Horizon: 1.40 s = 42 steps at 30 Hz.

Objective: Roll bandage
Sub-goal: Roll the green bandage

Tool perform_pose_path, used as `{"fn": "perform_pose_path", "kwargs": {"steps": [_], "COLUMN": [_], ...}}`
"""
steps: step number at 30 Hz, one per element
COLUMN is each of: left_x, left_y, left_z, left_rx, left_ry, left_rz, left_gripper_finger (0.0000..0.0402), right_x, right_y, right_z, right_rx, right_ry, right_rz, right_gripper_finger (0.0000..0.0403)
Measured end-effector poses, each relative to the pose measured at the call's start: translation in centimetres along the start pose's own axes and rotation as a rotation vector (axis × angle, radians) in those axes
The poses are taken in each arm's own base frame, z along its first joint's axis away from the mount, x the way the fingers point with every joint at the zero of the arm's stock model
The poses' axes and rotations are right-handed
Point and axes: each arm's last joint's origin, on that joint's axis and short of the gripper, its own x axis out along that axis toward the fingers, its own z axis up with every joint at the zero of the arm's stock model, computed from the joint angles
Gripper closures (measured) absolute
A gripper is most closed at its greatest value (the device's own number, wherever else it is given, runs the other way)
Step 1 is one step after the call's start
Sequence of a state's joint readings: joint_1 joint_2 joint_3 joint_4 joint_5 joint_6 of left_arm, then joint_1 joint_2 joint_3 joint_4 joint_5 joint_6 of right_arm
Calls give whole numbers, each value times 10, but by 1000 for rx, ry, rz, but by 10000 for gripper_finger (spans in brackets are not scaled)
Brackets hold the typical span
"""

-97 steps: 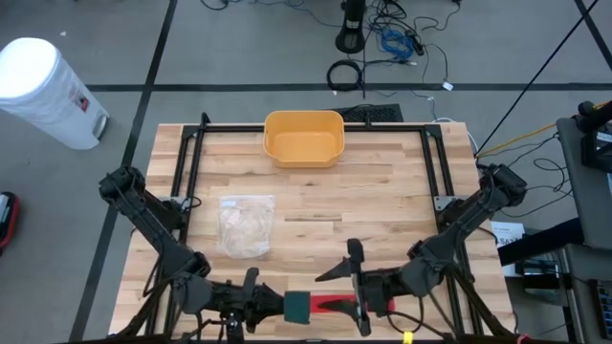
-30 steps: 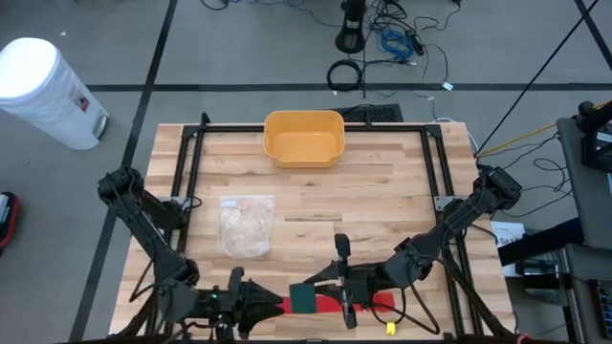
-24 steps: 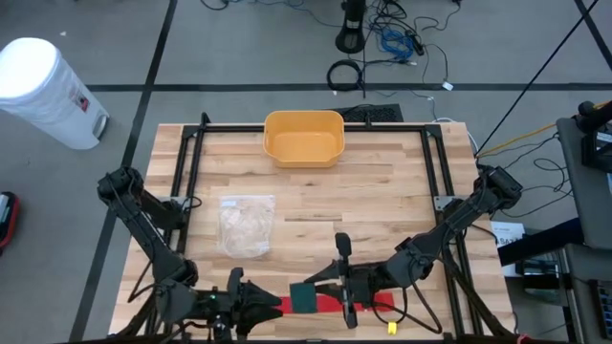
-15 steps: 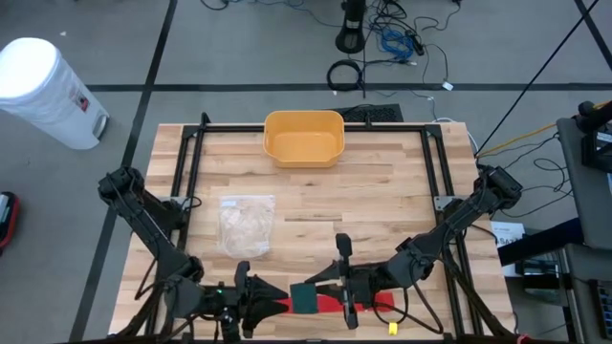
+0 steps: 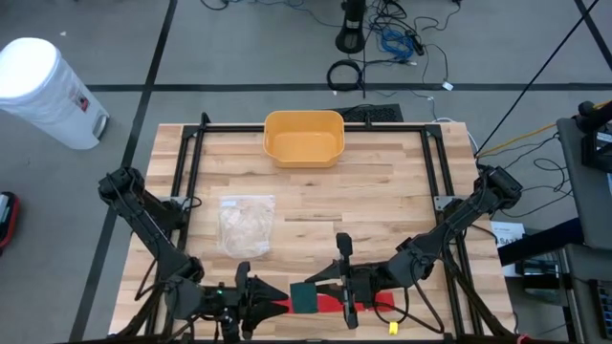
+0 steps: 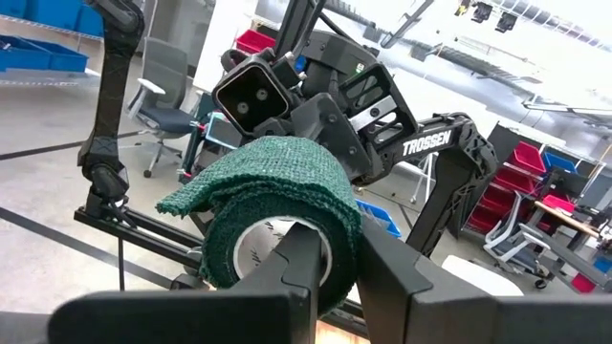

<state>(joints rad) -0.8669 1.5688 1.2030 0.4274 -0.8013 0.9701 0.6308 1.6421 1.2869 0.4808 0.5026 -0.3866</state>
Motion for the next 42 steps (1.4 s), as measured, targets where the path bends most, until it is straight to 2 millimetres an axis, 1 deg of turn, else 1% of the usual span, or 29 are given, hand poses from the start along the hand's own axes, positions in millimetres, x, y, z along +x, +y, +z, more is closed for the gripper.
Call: {"fn": "perform_pose_path", "kwargs": {"steps": [12,18,20,24,34,37,42], "left_x": [3,15,18,21,19,19,19], "left_y": [2,-4,-3,-1,1,1,1], "left_z": [-2,-10,-13,-15,-12,-12,-12], "left_rx": [-21,-8,5,12,-7,-7,-8], "left_ry": [7,-12,0,18,4,4,9], "left_rz": [6,-19,-8,11,36,36,40], "left_gripper_finger": [223,223,228,255,361,377,378], "right_x": [0,0,0,0,0,0,0], "right_y": [0,0,0,-1,-1,-1,-1], "right_z": [0,0,0,0,0,0,-1], "right_rx": [1,1,3,5,11,11,-1], "right_ry": [-1,-1,-1,-1,-4,-3,14], "right_rz": [-1,-2,-5,-9,-5,-4,-31], "right_gripper_finger": [358,358,358,358,358,358,352]}}
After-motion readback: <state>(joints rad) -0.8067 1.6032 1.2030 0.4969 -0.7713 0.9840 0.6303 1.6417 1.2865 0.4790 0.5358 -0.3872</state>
